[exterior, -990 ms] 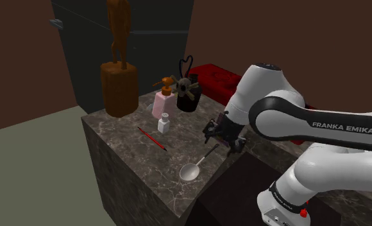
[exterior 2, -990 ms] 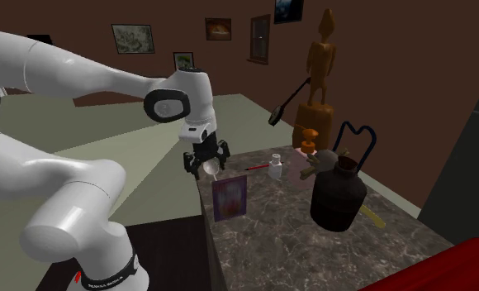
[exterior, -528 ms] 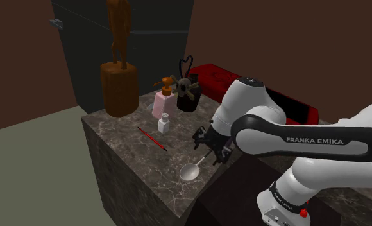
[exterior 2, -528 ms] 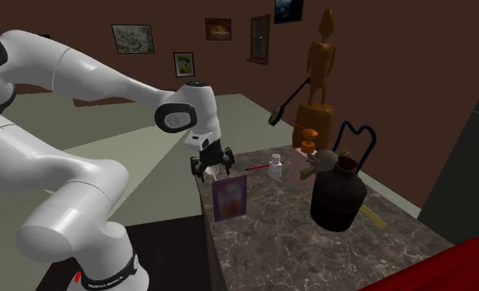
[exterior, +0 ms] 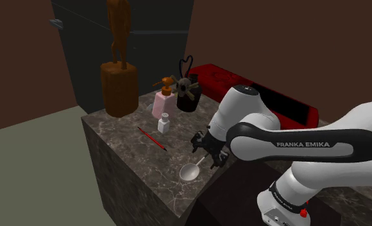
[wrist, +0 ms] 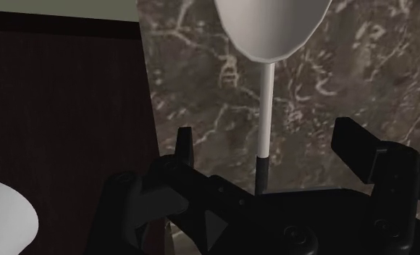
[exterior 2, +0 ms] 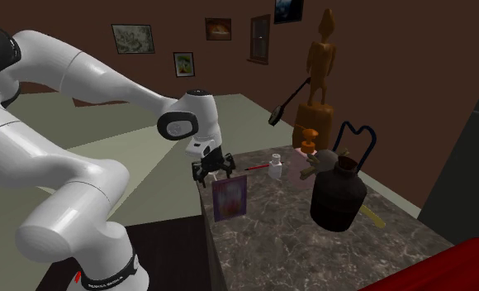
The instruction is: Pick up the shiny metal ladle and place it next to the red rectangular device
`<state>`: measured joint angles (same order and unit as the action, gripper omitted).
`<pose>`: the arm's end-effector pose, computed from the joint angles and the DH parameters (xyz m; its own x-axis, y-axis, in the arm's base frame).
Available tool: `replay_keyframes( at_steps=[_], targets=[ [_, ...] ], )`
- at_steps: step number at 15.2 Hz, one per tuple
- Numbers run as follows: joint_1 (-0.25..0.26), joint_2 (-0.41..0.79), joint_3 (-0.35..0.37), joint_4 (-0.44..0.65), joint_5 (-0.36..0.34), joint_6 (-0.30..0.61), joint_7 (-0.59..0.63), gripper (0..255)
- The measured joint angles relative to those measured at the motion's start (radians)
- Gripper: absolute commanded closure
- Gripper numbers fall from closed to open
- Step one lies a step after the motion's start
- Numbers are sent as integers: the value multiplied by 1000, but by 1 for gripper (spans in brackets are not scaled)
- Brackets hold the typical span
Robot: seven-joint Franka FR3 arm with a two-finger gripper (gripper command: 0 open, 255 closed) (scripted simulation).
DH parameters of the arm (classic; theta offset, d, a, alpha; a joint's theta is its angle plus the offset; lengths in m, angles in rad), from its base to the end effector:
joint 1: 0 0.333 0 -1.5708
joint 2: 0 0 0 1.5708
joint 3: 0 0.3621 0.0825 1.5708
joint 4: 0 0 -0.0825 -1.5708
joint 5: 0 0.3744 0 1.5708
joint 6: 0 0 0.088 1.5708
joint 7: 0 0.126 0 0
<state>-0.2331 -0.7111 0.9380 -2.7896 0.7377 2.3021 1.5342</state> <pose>0.2561 0.2157 0.3591 0.1293 -0.9913 -0.0257 -0.9854 -0.1256 -0.1153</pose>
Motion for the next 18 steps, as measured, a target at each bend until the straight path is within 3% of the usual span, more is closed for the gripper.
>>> replay_keyframes(
  at_steps=[2, 3, 13, 18],
  targets=[
    [0, 0, 0, 0, 0, 1, 0, 0],
    [0, 0, 0, 0, 0, 1, 0, 255],
    [0, 0, 0, 0, 0, 1, 0, 255],
    [10, -47, -46, 26, -29, -74, 7, 255]
  ],
)
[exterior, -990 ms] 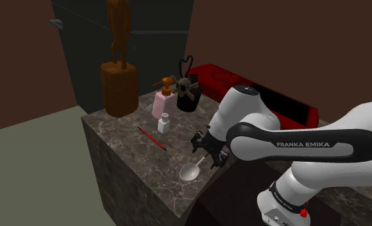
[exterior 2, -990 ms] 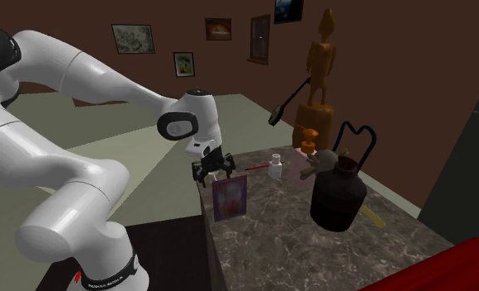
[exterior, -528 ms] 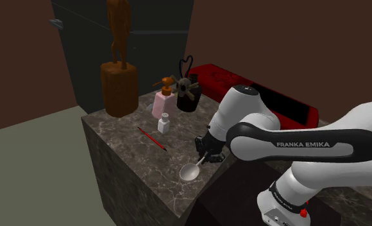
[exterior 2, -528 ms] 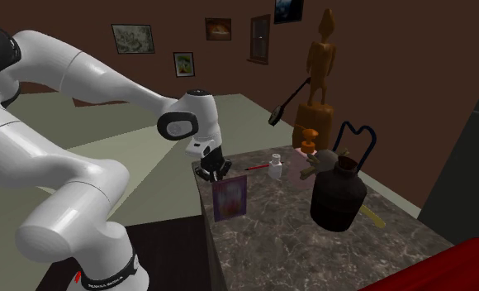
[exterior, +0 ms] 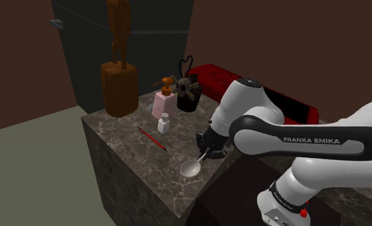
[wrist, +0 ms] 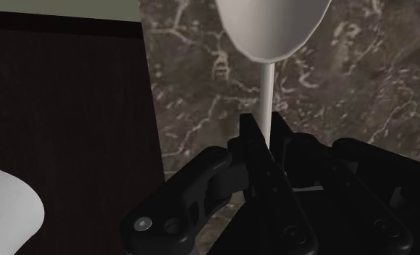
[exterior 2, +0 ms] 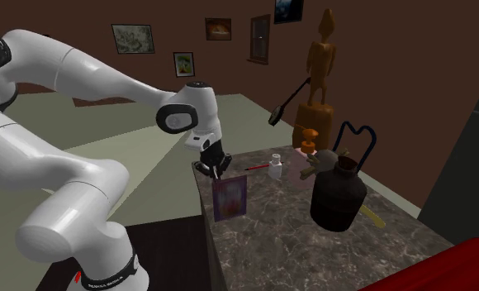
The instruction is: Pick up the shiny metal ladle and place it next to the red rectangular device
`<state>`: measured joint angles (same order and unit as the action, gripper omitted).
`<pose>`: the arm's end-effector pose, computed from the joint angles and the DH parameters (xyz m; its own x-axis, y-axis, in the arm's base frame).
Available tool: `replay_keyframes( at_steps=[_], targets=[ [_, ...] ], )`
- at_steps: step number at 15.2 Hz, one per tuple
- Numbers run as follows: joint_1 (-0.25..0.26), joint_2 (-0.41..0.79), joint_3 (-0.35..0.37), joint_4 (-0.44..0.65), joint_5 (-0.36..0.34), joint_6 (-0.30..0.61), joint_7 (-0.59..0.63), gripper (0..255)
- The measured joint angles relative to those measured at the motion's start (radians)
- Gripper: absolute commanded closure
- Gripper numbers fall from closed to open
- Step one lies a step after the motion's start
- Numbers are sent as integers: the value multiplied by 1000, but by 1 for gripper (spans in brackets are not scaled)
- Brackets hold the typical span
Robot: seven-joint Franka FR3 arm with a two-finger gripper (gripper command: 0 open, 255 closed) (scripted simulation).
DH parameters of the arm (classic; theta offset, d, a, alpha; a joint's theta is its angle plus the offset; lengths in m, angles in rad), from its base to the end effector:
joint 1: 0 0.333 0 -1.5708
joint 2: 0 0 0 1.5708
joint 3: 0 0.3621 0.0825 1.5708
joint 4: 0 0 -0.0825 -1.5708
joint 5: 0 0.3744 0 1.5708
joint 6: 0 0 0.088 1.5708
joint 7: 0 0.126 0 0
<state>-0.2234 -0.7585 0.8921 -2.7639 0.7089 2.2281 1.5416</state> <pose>0.2546 0.2160 0.3787 0.1293 -0.9913 -0.0258 -0.9853 -0.1255 -0.1160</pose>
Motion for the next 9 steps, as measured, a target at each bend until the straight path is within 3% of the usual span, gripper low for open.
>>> replay_keyframes(
  at_steps=[9],
  targets=[
    [8, -79, -92, 65, -64, -149, 12, 255]
  ],
)
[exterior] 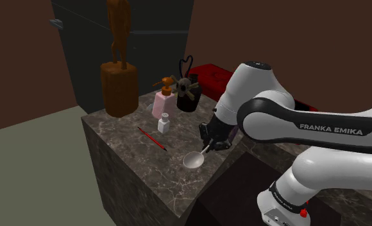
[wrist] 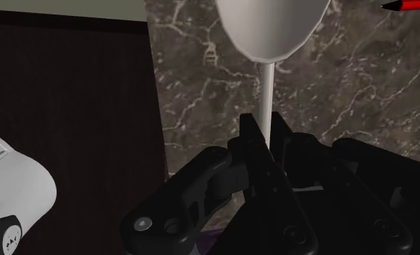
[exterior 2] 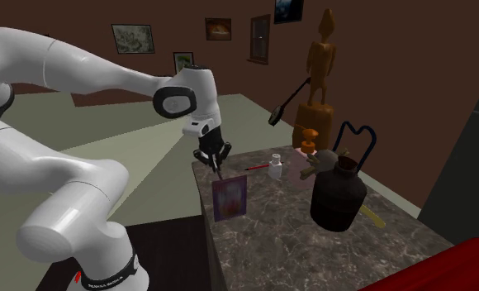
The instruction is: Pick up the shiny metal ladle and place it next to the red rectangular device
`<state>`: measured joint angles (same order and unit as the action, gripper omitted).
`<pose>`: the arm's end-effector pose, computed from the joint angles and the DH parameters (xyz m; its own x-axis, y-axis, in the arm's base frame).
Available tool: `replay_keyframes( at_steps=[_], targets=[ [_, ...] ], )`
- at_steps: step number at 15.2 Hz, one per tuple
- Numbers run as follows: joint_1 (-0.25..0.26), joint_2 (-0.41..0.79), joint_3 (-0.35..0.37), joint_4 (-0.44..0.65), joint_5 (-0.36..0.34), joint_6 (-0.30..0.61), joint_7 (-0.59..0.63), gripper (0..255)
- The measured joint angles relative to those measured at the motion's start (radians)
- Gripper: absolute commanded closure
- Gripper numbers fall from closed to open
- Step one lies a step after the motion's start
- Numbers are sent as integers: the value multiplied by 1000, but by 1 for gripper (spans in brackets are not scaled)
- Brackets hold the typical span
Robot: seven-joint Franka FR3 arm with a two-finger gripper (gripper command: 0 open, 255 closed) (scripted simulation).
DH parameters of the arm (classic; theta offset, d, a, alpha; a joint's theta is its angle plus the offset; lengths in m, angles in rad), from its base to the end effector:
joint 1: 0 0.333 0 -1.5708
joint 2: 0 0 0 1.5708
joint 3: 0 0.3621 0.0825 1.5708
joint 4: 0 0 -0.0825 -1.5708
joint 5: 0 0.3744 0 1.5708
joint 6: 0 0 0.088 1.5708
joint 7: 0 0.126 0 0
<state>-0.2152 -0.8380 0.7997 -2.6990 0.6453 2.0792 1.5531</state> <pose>0.2512 0.2148 0.4220 0.1293 -0.9913 -0.0259 -0.9853 -0.1255 -0.1158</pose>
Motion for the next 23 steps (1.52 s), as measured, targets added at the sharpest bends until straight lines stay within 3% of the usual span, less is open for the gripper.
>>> replay_keyframes(
  at_steps=[18, 23],
  targets=[
    [-22, -54, -134, 190, -113, -247, 25, 255],
    [4, -144, -225, 128, -145, -303, -25, 255]
  ],
)
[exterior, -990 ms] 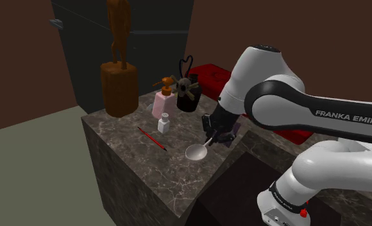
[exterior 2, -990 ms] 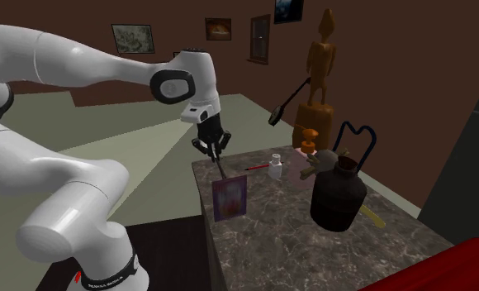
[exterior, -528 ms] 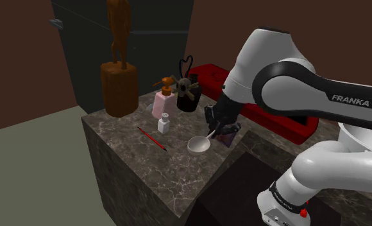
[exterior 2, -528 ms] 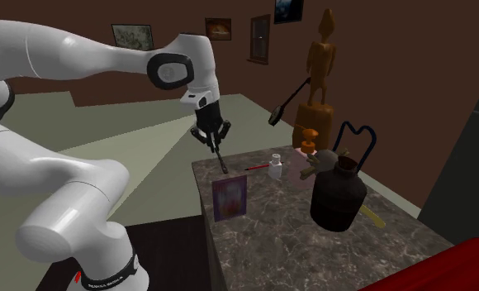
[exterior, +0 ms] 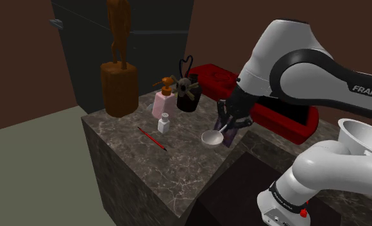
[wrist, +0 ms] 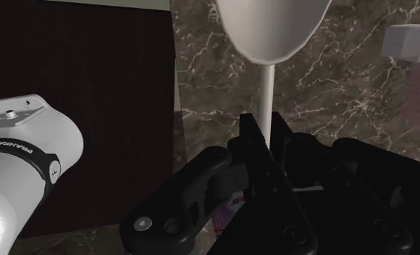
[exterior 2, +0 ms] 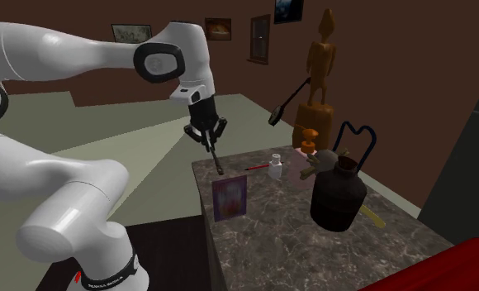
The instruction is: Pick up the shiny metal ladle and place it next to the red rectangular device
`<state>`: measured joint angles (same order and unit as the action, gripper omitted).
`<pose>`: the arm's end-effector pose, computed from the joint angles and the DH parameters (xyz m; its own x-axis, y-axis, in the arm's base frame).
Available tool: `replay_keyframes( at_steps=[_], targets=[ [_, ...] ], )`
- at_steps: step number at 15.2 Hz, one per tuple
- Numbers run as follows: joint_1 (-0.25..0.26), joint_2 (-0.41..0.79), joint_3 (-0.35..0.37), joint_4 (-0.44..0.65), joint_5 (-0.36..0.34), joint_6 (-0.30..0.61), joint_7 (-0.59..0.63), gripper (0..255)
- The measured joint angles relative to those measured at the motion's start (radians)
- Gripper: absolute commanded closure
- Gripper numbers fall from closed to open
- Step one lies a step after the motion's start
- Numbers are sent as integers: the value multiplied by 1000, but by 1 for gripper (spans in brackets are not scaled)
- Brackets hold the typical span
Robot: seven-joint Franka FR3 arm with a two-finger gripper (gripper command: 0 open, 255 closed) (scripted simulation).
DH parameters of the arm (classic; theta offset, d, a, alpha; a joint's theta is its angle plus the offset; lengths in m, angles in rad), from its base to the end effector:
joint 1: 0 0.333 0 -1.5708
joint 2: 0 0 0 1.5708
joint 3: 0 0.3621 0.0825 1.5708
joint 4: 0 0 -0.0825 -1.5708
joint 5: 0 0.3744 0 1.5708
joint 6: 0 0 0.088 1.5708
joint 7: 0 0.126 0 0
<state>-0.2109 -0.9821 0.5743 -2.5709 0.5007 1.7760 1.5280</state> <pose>0.2285 0.1816 0.5161 0.1277 -0.9915 -0.0248 -0.9855 -0.1240 -0.1158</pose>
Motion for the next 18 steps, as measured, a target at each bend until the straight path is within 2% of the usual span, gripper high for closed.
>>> replay_keyframes(
  at_steps=[5, 9, 18],
  targets=[
    [21, -145, -138, -119, -68, -65, -91, 255],
    [12, -257, -257, -180, -151, -136, -164, 255],
    [-94, -400, -555, -248, -409, -243, -377, 255]
  ],
)
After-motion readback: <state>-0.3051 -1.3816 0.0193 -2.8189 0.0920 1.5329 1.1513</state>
